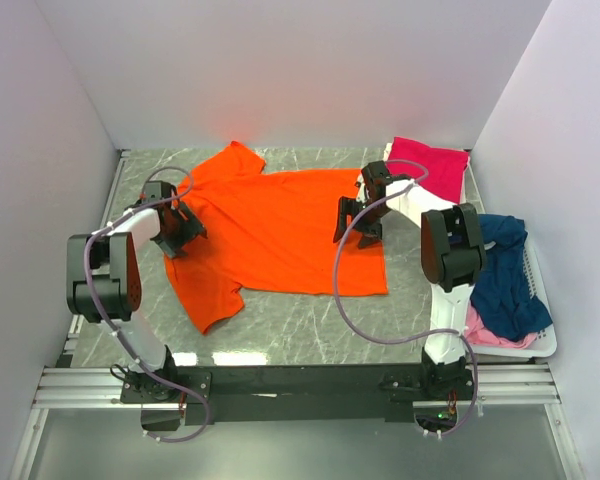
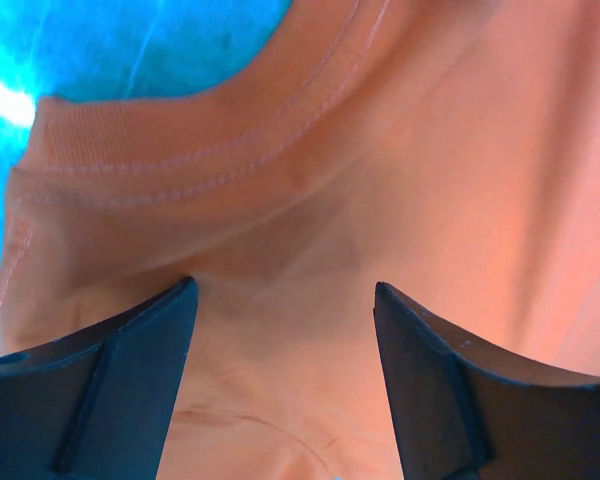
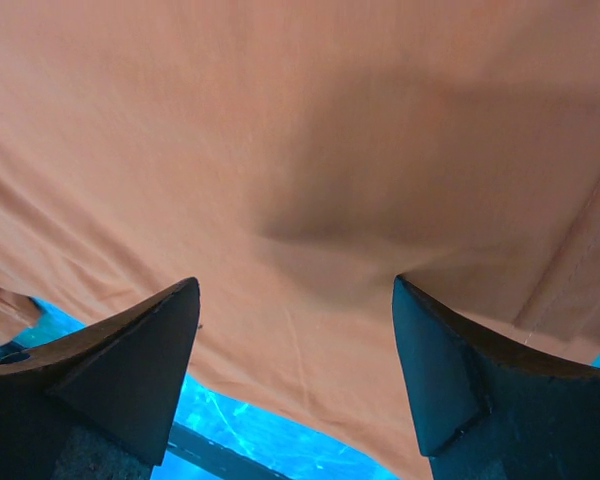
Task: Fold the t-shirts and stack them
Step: Flatten the tshirt out
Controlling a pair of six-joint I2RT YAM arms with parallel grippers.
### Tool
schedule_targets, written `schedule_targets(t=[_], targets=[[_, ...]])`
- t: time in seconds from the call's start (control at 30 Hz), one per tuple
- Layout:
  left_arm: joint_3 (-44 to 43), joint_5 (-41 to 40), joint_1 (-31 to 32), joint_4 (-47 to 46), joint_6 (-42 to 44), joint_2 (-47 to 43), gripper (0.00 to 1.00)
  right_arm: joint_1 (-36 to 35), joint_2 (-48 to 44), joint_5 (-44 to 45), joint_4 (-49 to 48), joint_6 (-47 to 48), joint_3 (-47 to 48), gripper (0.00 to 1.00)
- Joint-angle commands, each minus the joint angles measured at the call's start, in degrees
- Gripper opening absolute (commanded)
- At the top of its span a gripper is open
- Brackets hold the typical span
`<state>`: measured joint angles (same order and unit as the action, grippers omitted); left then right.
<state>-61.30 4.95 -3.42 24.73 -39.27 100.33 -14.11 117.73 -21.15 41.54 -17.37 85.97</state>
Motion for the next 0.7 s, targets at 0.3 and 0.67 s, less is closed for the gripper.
schedule_targets(t=[0.3, 0.67], targets=[[-14.4, -1.9, -1.7, 3.7, 6.4, 12.9, 0.78, 2.9, 6.2, -1.1, 2.1, -0.6, 7.4, 0.84], [-33.6, -0.1, -1.6, 9.5, 9.6, 21.0, 0.77, 2.9, 11.7, -2.7, 7.8, 1.6, 19.1, 0.84]])
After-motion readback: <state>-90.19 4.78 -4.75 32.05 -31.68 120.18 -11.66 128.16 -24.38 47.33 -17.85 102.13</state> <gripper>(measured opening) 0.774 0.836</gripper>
